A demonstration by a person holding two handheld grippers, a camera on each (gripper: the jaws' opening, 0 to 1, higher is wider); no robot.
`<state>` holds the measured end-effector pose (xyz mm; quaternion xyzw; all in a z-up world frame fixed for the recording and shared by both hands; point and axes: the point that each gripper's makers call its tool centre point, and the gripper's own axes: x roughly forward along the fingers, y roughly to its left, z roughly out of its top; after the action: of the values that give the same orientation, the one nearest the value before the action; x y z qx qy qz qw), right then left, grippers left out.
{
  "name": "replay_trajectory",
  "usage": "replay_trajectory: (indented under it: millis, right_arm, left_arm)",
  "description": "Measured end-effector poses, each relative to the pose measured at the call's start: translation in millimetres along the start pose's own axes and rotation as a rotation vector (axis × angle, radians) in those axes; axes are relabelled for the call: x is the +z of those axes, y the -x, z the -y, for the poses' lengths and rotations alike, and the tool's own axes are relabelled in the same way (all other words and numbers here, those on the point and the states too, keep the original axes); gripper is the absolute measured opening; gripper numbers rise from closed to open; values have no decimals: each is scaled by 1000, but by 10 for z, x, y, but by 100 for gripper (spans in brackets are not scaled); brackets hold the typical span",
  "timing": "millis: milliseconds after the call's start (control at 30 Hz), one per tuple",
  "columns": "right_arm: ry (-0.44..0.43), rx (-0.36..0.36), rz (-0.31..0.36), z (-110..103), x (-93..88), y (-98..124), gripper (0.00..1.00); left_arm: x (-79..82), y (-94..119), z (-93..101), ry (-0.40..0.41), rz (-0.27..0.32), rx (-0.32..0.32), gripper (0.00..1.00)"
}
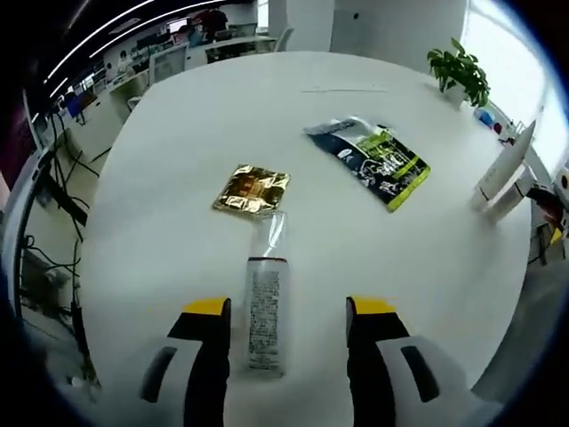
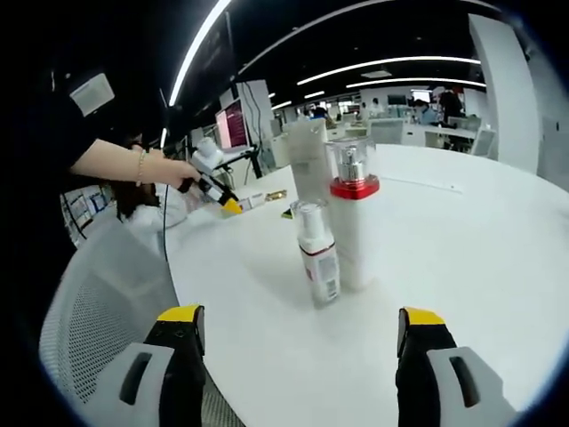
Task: Arrange the skincare products in the storage area until every visible bottle or jar stands upright without overlapping.
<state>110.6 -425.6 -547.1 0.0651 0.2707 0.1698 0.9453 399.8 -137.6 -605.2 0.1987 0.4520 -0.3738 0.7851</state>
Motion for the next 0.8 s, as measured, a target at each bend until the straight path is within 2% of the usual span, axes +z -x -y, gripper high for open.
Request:
replay_trajectory:
  millis: [33, 133, 233, 367, 433, 467, 600, 733, 800]
  right_arm:
    - [-2, -3, 0, 10, -2, 6, 93]
    - [-5, -9, 5, 38, 9, 14, 93]
    - [-2, -13, 10, 50, 20, 16, 91]
    - [-6, -17, 9, 64, 15, 16, 90]
    - [-6, -15, 4, 56, 6, 14, 90]
    - [-6, -14, 2, 51, 3, 13, 89]
    - [-7, -10, 0, 31, 6, 6, 89]
    - [-3, -5, 0, 17, 12, -3, 89]
    - [-2, -2, 3, 11, 15, -9, 89]
  left_arm:
    - [-14, 3, 28, -17, -12, -2, 43]
    - [-47, -26, -66, -24, -52, 6, 37]
    - [-69, -43, -126, -27, -65, 14, 30]
    - [-77, 0, -49, -27, -64, 26, 27]
    - [-57, -16, -67, -39, -60, 32, 26]
    - [-45, -21, -90, -52, -55, 40, 23]
    - [-65, -86, -145, -28, -70, 43, 20]
    - [-45, -92, -71, 43, -37, -11, 20]
    - [-36, -42, -21, 36, -29, -6, 20]
